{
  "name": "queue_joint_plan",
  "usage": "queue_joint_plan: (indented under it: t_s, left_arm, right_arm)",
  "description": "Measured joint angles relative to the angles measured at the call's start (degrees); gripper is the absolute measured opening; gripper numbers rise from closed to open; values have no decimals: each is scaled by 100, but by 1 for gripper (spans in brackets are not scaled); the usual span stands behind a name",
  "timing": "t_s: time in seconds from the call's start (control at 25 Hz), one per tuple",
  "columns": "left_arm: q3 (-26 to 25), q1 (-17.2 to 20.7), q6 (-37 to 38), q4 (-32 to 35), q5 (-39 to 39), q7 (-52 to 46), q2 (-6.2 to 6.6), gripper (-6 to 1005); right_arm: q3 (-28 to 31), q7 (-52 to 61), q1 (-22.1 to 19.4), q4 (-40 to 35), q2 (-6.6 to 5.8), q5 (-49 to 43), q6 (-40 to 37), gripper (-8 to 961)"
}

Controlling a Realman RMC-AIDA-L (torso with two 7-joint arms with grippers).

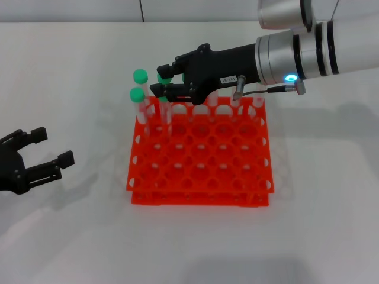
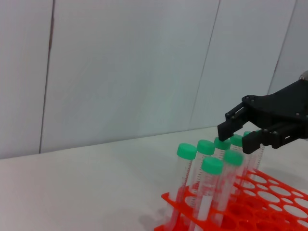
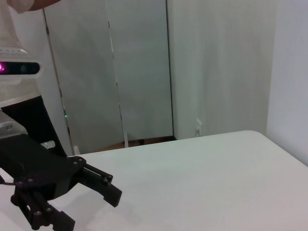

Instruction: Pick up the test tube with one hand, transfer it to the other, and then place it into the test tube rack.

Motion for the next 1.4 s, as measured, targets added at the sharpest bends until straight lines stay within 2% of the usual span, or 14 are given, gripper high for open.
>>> queue_joint_plan:
  t_s: [0.16, 0.28, 0.48, 0.64, 0.68, 0.72, 0.92, 1.2, 1.4]
  left_arm:
    - [-3, 0, 0, 0, 3, 5, 0, 889]
    - [-9, -5, 0, 0, 4, 9, 0, 888]
    - [-11, -12, 15, 0, -11, 14, 0, 888]
    - [-11, -20, 47, 4, -56, 19, 0, 888]
    - [-10, -37, 51, 5, -57, 19, 0, 888]
    - [-10, -52, 55, 5, -58, 19, 0, 888]
    - [-10, -162, 66, -44, -62, -18, 0, 889]
    - [-10, -188, 178, -50, -91, -33, 0, 889]
    - [19, -273, 420, -83, -4, -37, 9, 888]
  right_arm:
    - [-5, -4, 1, -7, 0, 4, 1, 263]
    - [-6, -4, 2, -12, 0, 13, 0, 469]
    - [20, -2, -241, -341, -26, 19, -159, 668]
    - [70, -21, -992, -1217, -77, 9, -281, 688]
    - [134, -43, -1398, -1590, -94, -8, -297, 693]
    - [134, -43, -1398, -1590, -94, -8, -297, 698]
    - [737, -468, -2448, -1930, -100, -23, -782, 724]
    - [1389, -885, -3163, -1580, -104, 7, -1315, 759]
    - [1853, -1251, -3251, -920, -125, -1, -1749, 800]
